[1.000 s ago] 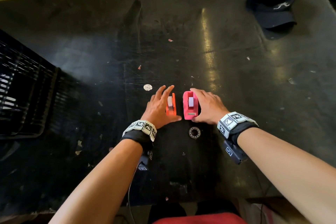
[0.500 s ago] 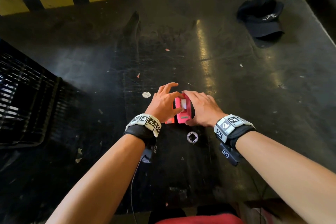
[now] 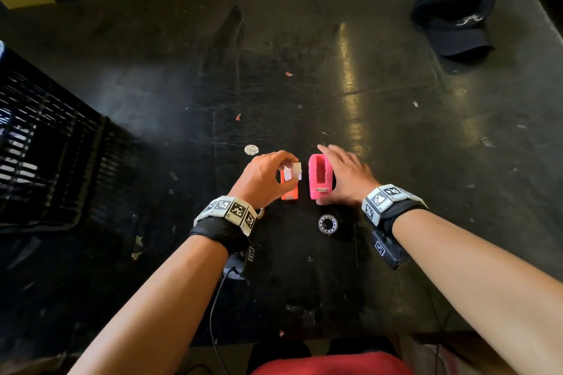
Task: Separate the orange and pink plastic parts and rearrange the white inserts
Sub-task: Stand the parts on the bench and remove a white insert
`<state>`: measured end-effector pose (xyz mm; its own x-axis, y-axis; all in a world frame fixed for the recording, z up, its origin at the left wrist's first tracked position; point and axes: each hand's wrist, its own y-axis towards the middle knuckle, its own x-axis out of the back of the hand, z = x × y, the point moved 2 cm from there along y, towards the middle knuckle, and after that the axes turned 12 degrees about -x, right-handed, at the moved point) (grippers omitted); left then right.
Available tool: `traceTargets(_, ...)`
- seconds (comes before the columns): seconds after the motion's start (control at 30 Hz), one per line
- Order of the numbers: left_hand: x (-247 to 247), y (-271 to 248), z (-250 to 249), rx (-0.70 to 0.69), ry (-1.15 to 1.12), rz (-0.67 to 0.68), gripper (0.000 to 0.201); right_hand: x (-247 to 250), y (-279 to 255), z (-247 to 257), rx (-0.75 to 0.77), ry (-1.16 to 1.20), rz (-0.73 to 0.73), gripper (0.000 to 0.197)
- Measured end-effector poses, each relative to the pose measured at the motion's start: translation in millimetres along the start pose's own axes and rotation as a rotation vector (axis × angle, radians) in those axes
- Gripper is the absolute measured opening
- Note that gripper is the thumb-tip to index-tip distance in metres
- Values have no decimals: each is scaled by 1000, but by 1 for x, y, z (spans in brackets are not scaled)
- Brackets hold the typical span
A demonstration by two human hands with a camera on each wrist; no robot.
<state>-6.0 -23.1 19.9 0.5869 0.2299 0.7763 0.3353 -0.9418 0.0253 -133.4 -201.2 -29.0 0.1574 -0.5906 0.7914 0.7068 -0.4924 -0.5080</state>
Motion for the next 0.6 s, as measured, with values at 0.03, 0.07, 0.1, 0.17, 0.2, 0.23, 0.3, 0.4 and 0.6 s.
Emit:
traceTargets(0.03,0,-1,1,10,-1,2,41,1,-1,1,46,70,-51,113)
traceTargets(0.07,-1,-2,2,20,2,5,40,3,-3,3,99,161,-111,93)
traceTargets(0.1,-2,-2,2,31,5,9,40,5,-5,6,142,258,-166,69)
traceTargets(0.17,-4,-3,3,42,0,15,40,8,-10,12,176,385,-209,30)
traceTargets(0.2,-6,-4,4,40,-5,13,40,9,-13,15,179,405,-197,20)
traceTargets(0.23,-7,-4,3,33,-8,11,40,9,-16,17,179,411,-182,15)
traceTargets(0.3,-9,-3,2,20,-10,13,40,9,-20,20,179,422,-164,13)
traceTargets(0.4,-10,-1,0,4,-20,10,39,7,-22,22,173,431,-168,15)
traceTargets(0.6,-10,-3,-4,-12,-36,4,42,5,-22,24,173,417,-167,15)
